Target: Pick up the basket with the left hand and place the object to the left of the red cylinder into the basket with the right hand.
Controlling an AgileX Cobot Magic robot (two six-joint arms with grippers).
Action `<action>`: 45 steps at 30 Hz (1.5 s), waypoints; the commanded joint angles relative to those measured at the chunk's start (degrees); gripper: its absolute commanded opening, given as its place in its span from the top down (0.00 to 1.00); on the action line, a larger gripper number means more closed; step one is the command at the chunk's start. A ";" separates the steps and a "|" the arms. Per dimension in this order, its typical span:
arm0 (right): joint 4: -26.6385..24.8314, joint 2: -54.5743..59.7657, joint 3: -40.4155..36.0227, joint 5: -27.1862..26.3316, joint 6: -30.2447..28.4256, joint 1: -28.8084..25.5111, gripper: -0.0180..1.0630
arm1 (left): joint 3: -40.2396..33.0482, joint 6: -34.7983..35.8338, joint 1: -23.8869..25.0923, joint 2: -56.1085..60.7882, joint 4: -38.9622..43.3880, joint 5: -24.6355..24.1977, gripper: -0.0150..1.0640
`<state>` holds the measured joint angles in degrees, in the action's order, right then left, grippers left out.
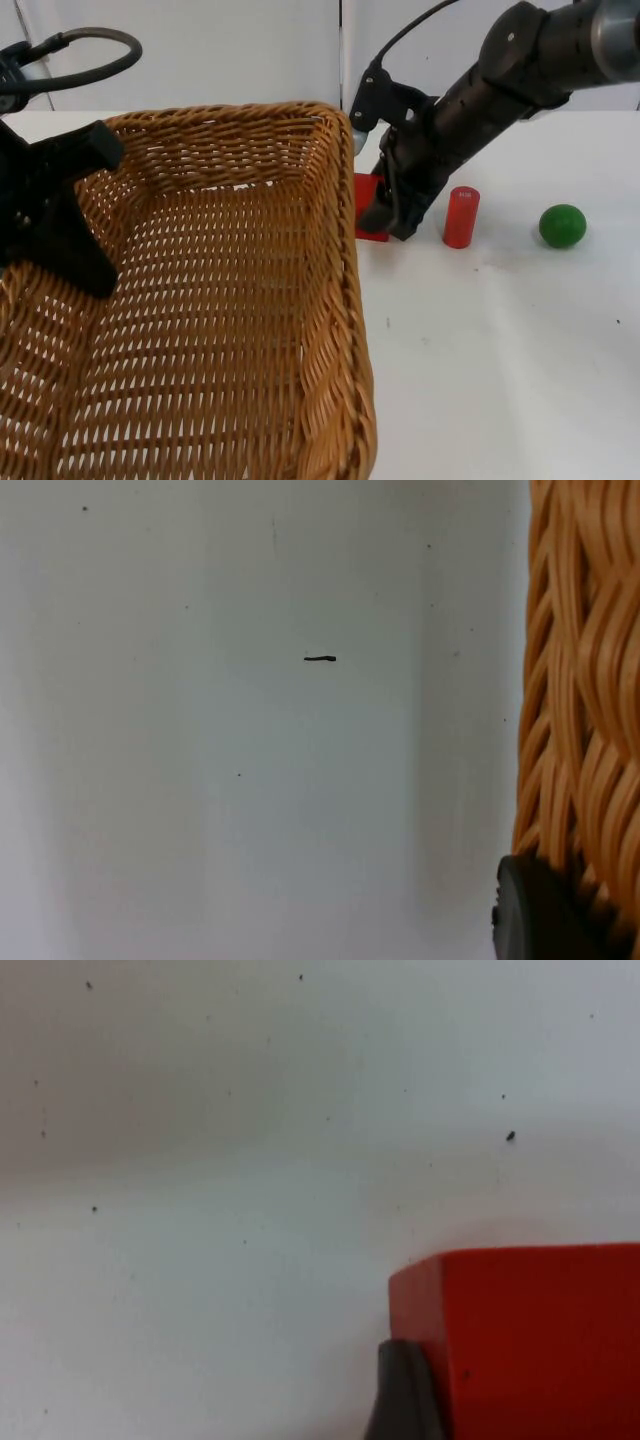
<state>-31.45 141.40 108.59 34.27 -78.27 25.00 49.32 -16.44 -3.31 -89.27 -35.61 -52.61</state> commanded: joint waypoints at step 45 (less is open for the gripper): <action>9.12 -32.32 0.28 28.50 19.13 1.12 0.98 | 0.06 -1.25 0.05 0.71 -0.21 -0.23 0.99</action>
<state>-20.83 110.09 108.59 60.58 -59.62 25.33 49.32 -17.53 -3.31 -89.27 -35.51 -52.71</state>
